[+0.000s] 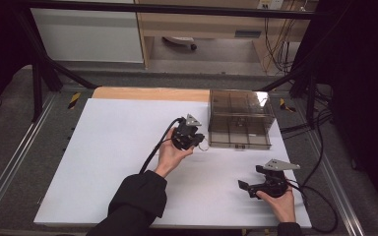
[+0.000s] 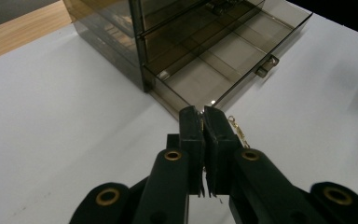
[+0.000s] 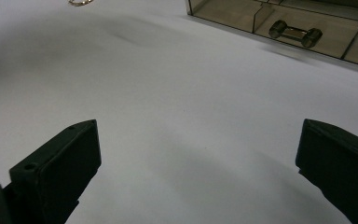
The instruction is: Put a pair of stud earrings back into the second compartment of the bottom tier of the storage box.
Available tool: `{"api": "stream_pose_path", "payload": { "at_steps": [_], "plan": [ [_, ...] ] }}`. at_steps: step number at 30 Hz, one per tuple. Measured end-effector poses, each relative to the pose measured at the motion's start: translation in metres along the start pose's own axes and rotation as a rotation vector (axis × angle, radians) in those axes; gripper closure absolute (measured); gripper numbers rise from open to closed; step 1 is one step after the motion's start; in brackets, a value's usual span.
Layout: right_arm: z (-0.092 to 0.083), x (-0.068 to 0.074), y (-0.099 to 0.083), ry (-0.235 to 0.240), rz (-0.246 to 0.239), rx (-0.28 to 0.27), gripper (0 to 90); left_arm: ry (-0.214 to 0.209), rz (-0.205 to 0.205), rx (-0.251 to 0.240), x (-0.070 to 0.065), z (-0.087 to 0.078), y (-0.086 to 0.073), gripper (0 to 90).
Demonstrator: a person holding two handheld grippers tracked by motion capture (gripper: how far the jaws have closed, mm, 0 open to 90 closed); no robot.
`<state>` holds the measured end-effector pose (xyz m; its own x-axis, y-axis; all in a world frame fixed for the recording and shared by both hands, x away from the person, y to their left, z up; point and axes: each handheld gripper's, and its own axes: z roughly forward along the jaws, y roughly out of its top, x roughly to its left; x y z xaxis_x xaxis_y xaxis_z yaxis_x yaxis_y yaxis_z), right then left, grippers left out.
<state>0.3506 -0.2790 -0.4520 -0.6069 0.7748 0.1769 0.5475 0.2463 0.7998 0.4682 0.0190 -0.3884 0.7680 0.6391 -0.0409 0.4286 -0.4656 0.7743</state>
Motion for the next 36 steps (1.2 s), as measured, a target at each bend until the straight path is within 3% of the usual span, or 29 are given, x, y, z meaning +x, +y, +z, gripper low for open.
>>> {"api": "stream_pose_path", "payload": {
  "at_steps": [20,36],
  "plan": [
    [0.0,0.001,0.0,0.004,0.006,0.002,0.7,-0.032,0.009,-0.013,-0.022,0.039,0.032,86.7],
    [0.001,0.0,-0.001,0.003,-0.004,0.006,0.7,-0.003,0.018,-0.006,-0.031,0.071,0.054,86.7]
  ]
}}
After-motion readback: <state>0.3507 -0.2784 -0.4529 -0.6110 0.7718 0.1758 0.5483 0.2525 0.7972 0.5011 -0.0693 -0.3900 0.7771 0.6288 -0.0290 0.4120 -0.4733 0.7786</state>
